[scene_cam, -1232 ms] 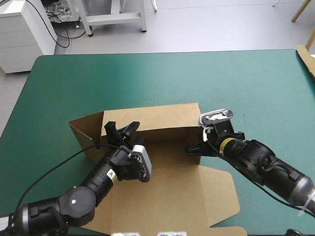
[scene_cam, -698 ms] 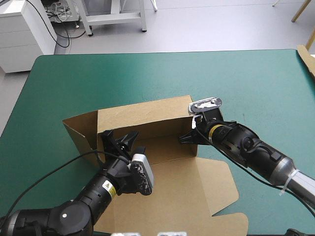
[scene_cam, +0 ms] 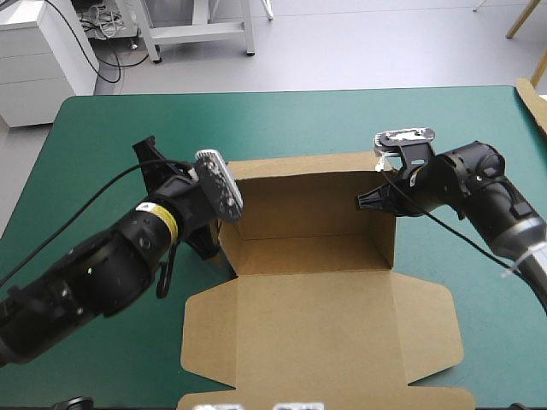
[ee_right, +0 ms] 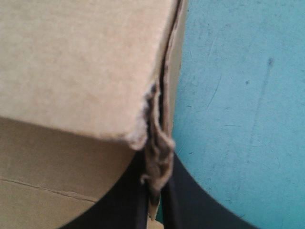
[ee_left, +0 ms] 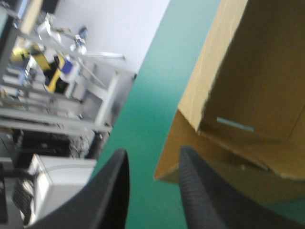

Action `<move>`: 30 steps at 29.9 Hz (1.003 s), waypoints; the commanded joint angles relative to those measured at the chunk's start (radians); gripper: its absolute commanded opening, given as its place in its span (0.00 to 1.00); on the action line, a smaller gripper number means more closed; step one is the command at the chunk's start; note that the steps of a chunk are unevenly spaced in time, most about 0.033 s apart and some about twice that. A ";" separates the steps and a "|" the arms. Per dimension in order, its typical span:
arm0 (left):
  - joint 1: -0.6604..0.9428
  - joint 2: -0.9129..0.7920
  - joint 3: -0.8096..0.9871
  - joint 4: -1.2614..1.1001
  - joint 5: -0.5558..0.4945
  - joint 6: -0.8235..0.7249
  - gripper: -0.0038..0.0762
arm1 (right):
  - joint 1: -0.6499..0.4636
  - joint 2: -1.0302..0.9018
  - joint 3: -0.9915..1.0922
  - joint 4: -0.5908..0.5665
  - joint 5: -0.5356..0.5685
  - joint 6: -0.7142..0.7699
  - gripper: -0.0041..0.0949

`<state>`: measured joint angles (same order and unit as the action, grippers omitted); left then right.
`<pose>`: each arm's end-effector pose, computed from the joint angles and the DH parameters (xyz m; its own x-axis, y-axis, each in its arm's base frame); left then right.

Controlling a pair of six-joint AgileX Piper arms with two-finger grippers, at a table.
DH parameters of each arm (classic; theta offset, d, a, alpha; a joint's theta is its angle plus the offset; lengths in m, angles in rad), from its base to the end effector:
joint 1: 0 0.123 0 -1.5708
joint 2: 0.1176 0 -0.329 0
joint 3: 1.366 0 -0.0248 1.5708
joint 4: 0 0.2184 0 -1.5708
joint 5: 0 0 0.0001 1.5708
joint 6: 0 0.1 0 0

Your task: Fold the box

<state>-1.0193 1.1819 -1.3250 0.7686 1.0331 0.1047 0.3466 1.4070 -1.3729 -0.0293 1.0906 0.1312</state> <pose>0.1466 -0.1243 0.4655 -0.0351 0.8762 -0.4808 0.5358 0.4226 0.7310 0.2382 0.0833 0.4019 -0.8426 -0.1796 -0.5076 -0.2298 0.9725 0.0375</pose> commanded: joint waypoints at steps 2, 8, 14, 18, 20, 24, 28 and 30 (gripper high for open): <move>0.243 0.018 -0.055 -0.163 -0.047 0.041 0.12 | -0.027 0.063 -0.119 0.003 0.041 -0.074 0.02; 0.519 -0.018 -0.055 -0.416 -0.093 0.019 0.04 | -0.027 0.226 -0.238 -0.007 0.079 -0.131 0.02; 0.637 -0.154 0.016 -0.574 -0.209 0.021 0.04 | -0.027 0.367 -0.318 -0.007 0.079 -0.139 0.02; 0.637 -0.305 0.172 -0.575 -0.240 0.023 0.04 | -0.027 0.433 -0.343 -0.007 0.075 -0.165 0.02; 0.637 -0.394 0.275 -0.591 -0.253 0.023 0.04 | -0.027 0.455 -0.345 -0.007 0.066 -0.166 0.02; 0.637 -0.565 0.470 -0.626 -0.268 0.023 0.04 | -0.027 0.481 -0.345 -0.014 0.035 -0.168 0.02; 0.637 -0.756 0.628 -0.703 -0.267 0.023 0.04 | -0.027 0.495 -0.347 -0.019 0.001 -0.168 0.02; 0.637 -0.839 0.688 -0.740 -0.267 0.023 0.04 | -0.027 0.502 -0.347 -0.021 -0.008 -0.168 0.02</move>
<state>-0.3832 0.4259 -0.6820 0.0815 0.8417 0.1347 0.3138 1.9304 -1.7219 -0.0522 0.9782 0.0000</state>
